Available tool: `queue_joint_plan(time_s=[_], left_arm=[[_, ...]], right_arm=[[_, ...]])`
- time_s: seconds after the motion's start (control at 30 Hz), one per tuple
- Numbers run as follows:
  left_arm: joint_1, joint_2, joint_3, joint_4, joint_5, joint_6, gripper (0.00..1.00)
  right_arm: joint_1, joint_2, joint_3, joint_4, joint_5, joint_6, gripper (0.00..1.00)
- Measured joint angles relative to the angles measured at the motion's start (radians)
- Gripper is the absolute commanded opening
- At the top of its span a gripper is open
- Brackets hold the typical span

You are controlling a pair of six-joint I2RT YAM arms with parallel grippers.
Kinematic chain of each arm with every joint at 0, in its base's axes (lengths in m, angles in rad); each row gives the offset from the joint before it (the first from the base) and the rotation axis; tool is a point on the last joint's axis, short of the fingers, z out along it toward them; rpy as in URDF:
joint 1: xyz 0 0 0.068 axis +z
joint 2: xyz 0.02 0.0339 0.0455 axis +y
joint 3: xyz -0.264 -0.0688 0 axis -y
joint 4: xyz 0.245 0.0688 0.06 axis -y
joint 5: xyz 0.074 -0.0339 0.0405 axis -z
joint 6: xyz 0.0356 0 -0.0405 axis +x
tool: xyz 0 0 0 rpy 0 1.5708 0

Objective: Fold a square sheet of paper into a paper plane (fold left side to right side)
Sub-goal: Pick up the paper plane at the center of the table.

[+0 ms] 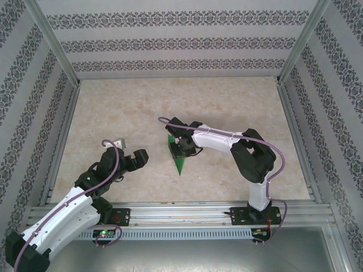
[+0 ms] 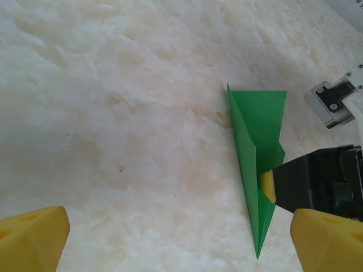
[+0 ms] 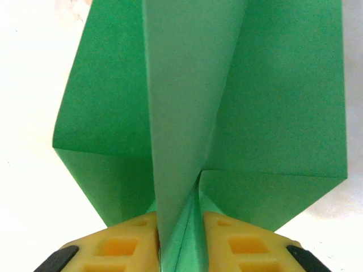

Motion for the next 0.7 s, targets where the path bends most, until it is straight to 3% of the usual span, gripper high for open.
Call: queue_joint_plan(time_s=[0.7], left_arm=[[0.0, 0.0, -0.002, -0.001, -0.004, 0.0, 1.0]], right_arm=[[0.032, 0.044, 0.019, -0.006, 0.021, 0.045, 0.17]])
